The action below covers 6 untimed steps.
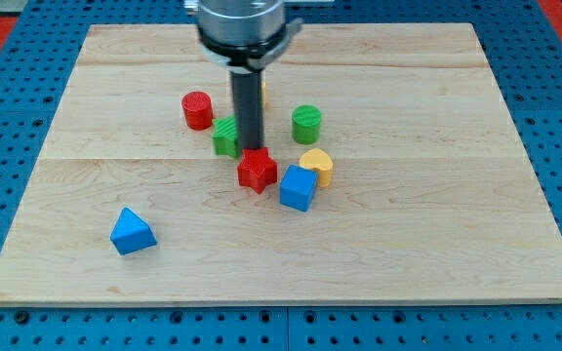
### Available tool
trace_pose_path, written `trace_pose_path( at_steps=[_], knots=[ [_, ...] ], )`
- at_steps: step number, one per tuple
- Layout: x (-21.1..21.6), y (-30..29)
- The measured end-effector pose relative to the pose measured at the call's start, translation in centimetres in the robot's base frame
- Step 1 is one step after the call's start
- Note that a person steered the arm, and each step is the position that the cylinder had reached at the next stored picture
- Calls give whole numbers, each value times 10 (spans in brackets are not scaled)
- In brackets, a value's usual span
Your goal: Push the green circle right a bit
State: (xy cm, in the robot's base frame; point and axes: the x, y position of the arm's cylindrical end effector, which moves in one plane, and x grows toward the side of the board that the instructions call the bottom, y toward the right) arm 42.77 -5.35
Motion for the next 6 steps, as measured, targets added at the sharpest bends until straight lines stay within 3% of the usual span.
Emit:
trace_pose_path(
  at_steps=[1,2,3,4,5,6],
  knots=[
    [3,-16],
    [-22,30],
    [-17,51],
    [-13,128],
    [13,152],
    [40,139]
  ],
)
